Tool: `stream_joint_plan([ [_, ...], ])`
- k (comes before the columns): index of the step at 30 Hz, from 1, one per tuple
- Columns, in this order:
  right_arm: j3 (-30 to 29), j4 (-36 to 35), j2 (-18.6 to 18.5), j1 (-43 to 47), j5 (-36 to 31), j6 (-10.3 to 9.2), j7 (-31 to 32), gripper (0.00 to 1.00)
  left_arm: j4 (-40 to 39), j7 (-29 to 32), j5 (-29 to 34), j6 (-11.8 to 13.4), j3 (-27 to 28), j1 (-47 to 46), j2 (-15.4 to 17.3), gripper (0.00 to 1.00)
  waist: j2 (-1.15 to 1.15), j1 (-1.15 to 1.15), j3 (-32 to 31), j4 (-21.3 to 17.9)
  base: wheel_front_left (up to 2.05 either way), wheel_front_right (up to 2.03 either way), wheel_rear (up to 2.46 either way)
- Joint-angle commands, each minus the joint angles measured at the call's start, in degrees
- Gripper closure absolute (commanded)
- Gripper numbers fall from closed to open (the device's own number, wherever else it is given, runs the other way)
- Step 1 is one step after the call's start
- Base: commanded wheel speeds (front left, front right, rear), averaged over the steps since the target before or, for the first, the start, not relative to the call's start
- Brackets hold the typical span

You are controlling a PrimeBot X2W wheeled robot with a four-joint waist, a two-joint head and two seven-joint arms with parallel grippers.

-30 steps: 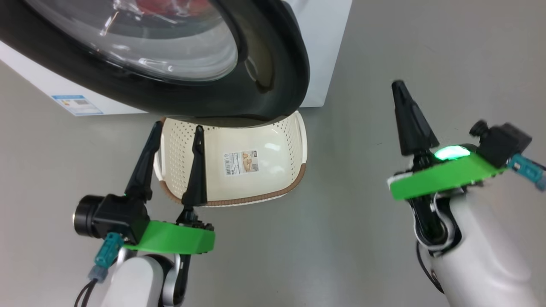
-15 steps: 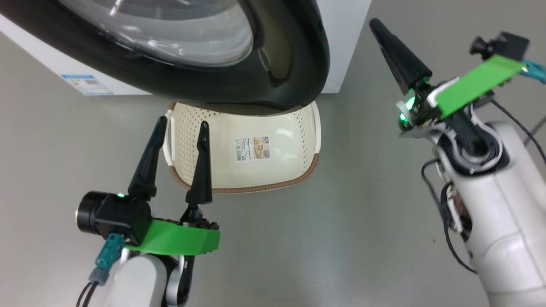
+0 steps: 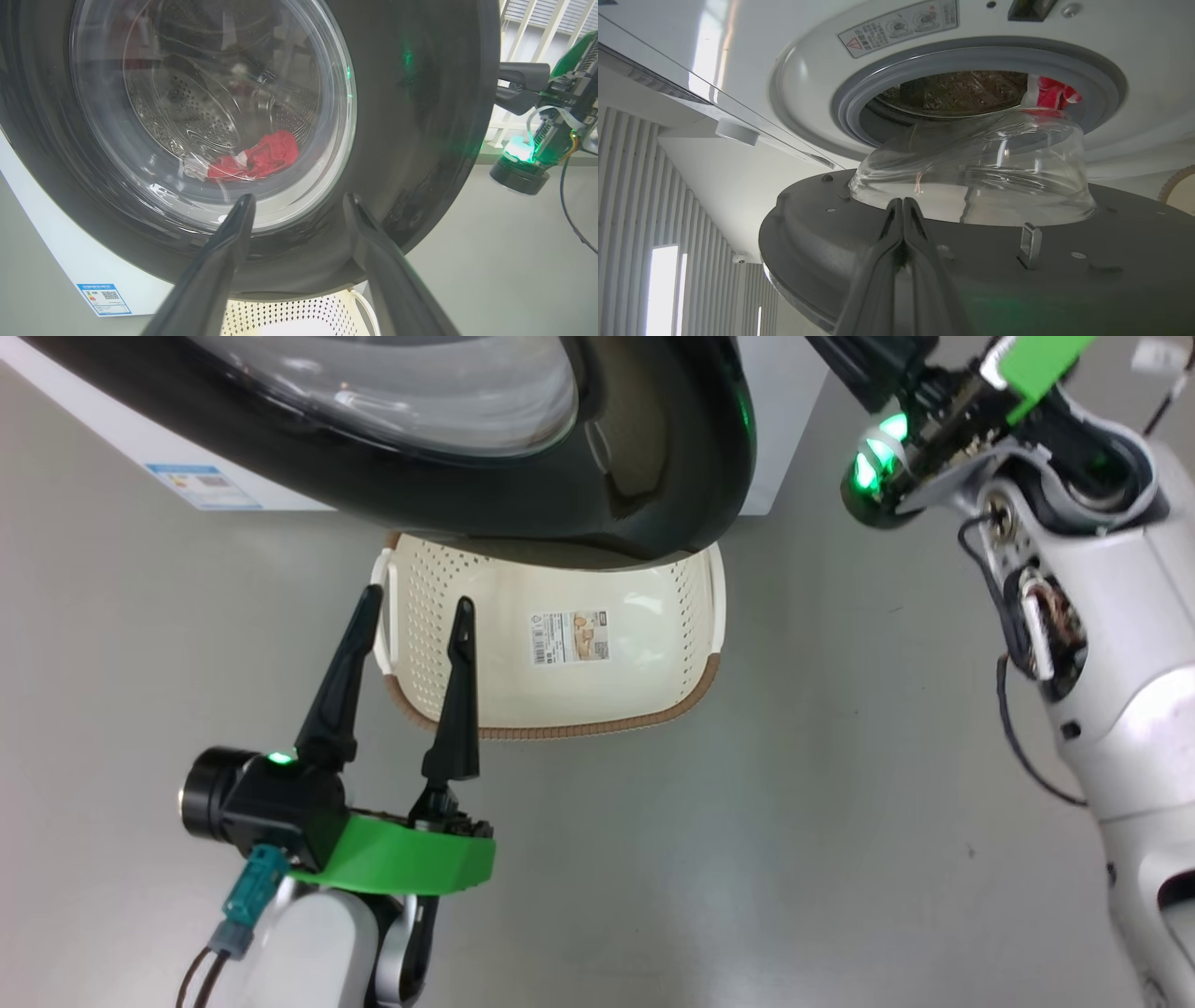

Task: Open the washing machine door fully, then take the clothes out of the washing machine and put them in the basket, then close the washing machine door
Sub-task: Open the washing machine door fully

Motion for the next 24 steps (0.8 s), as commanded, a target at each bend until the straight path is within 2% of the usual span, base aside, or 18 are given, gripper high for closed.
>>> stream_joint_plan([
  [1, 1.4, -0.8, 0.6, -1.3, 0.3, 0.21, 1.2, 1.0, -1.4, -0.3, 0.1, 0.5, 1.3, -1.1, 1.0, 0.0, 0.0, 0.0, 0.4, 0.3, 0.0, 0.0, 0.0],
  [10, 7.3, -0.5, -0.6, -3.5, 1.6, 0.21, 6.8, 1.0, -0.8, -0.3, -0.5, 0.6, 0.5, -1.5, 1.0, 0.0, 0.0, 0.0, 0.9, 0.9, 0.0, 0.0, 0.0],
  [24, 13.1, -6.2, -2.4, 2.7, 1.5, 0.21, 7.3, 1.0, 0.1, -0.3, 0.2, 1.1, 1.0, -0.1, 1.0, 0.0, 0.0, 0.0, -3.4, 1.8, 0.0, 0.0, 0.0],
])
